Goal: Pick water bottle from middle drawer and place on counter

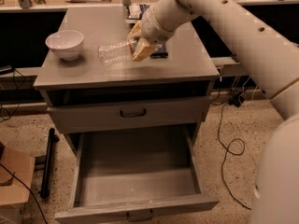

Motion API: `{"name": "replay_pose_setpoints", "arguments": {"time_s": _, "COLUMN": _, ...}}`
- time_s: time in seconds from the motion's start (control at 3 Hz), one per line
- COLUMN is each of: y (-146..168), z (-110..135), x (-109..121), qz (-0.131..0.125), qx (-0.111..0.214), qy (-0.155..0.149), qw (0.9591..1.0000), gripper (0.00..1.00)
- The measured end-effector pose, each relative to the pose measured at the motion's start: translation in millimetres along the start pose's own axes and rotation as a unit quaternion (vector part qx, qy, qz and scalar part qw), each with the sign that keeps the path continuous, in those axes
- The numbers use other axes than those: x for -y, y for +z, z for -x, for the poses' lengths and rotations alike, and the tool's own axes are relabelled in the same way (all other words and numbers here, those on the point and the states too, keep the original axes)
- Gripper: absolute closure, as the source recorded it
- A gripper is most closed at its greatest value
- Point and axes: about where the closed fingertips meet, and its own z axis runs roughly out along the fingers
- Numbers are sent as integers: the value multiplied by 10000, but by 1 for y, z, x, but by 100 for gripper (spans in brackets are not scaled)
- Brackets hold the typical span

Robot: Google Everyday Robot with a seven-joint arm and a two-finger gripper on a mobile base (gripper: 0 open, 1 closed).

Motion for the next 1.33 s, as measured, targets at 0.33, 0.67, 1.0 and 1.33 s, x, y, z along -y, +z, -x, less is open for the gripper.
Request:
{"name": "replay_pose_setpoints", "arguments": {"time_s": 0.33, "y": 25, "z": -23, "x": 12, "qz": 123, "qx": 0, "qy": 154, "qw": 9998, "gripper": 83}}
{"name": "replay_pose_setpoints", "arguments": {"time_s": 0.67, "y": 52, "z": -34, "x": 26, "qz": 165, "qx": 137, "qy": 284, "qw": 9994, "gripper": 59}}
{"name": "replay_pose_setpoints", "arguments": {"time_s": 1.0, "y": 58, "z": -37, "x": 31, "qz": 132, "qx": 181, "qy": 327, "qw": 9992, "gripper": 35}}
{"name": "replay_pose_setpoints", "arguments": {"time_s": 1.33, "y": 58, "z": -37, "x": 31, "qz": 134, "qx": 181, "qy": 327, "qw": 9992, "gripper": 12}}
